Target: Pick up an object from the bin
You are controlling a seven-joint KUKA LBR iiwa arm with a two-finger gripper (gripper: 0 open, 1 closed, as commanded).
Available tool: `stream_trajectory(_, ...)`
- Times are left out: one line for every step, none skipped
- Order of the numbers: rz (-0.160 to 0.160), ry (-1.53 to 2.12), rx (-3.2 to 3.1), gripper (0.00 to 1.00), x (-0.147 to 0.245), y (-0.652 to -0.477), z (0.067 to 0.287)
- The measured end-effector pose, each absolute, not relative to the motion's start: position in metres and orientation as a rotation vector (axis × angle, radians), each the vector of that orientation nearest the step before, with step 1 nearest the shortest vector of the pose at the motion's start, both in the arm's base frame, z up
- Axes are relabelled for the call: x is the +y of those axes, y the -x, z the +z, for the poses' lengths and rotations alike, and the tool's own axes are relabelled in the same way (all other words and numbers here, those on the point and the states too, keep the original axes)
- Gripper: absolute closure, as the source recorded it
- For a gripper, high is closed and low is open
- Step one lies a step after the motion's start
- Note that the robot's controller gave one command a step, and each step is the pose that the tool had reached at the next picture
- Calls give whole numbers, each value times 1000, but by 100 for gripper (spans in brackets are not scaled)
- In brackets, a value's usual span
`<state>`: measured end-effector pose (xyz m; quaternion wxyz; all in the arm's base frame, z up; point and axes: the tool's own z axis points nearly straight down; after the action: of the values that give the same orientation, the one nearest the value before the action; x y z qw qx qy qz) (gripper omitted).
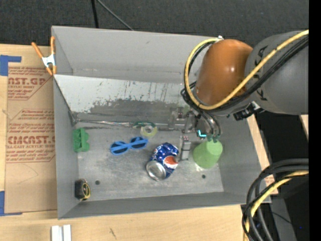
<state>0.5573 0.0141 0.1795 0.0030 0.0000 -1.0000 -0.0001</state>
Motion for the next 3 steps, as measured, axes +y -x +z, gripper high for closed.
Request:
stream_trajectory(0,335,-3117,0,-2,-562,67)
stream_trajectory(-1,334,-3125,100,-2,-565,72)
stream_trajectory(0,271,-3139,100,-16,-546,199)
